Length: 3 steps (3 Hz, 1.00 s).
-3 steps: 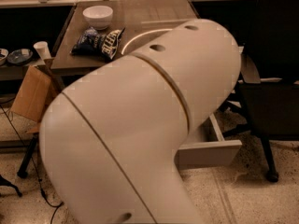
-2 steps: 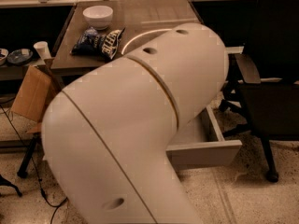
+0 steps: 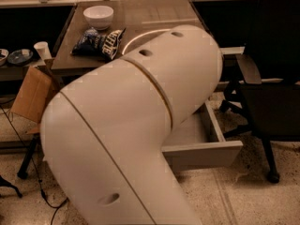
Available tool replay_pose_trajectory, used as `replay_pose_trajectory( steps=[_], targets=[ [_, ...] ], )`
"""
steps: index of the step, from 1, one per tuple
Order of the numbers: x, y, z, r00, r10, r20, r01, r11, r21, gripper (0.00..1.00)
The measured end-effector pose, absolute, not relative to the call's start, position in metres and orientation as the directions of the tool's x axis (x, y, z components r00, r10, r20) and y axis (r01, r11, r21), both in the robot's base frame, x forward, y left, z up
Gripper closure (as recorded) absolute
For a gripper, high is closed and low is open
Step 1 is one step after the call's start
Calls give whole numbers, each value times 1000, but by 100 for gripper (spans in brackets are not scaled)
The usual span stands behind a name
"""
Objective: Pick apple from top drawer and place on counter
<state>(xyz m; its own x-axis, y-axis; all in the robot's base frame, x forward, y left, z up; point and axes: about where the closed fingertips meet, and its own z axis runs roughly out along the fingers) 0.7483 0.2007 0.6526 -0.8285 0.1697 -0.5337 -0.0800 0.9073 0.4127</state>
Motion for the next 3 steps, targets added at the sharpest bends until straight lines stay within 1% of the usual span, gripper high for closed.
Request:
replay_pose_trajectory(
  steps=[1,2,3],
  targets=[
    [752,201,647,-836,171,-521,-66,912,405,23],
    [752,201,646,-838,171,-519,-63,913,402,23],
    [752,200,643,-845,168,-508,-49,922,384,42]
  ],
)
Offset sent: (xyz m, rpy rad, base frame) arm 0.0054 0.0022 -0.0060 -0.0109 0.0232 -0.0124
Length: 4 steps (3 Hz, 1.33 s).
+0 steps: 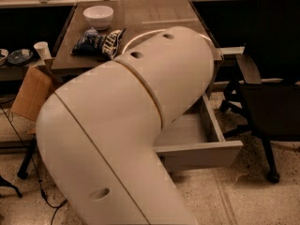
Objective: Pick apple from top drawer and place on counter
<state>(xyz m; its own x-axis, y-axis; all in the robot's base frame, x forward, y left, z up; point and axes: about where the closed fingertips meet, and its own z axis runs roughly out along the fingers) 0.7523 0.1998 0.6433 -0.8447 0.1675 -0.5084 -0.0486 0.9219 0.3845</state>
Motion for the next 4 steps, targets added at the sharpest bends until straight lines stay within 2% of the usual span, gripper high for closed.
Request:
replay_pose_trajectory(
  steps=[2,3,4],
  targets=[
    [751,193,641,-851,165,-499,-27,935,354,89],
    [747,181,644,-848,174,-501,-11,939,344,100],
    [738,158,647,-843,189,-504,12,943,333,100]
  ],
)
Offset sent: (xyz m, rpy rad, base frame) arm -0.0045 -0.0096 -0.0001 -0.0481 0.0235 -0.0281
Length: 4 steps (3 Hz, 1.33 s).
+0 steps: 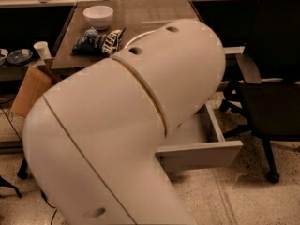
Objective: Pick apple from top drawer and place on counter
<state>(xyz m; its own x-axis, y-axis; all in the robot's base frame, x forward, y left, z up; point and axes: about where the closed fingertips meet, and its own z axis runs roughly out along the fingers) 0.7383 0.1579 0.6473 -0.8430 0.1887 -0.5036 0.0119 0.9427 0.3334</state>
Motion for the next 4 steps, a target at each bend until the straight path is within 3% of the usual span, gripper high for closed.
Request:
replay_pose_trajectory(
  steps=[4],
  targets=[
    [676,23,696,-817,284,-503,141,942,305,100]
  ],
)
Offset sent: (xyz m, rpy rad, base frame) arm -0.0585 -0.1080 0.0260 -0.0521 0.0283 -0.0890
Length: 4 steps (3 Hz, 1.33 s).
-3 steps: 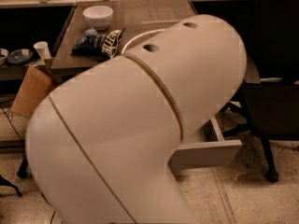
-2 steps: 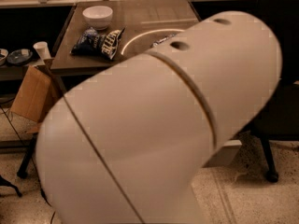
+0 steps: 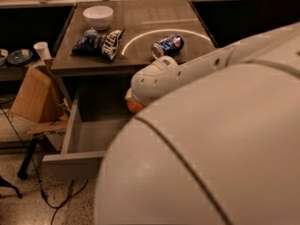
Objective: Pick apple from top drawer and place on counter
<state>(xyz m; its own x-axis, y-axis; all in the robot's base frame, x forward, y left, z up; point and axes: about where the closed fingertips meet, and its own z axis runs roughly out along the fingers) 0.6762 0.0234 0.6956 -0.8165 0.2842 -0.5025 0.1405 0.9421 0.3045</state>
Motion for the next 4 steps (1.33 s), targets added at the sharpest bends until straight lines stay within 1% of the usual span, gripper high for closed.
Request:
replay_pose_trajectory(
  steps=[1,2,3,4],
  targets=[
    [675,0,729,-788,313,-530,160,936,315,100],
    [683,-14,776,-753,313,-579,165,941,295,100],
    [684,-18,820,-728,296,-618,172,952,254,100],
    [675,-26,852,-722,282,-631,195,959,206,100]
  ],
)
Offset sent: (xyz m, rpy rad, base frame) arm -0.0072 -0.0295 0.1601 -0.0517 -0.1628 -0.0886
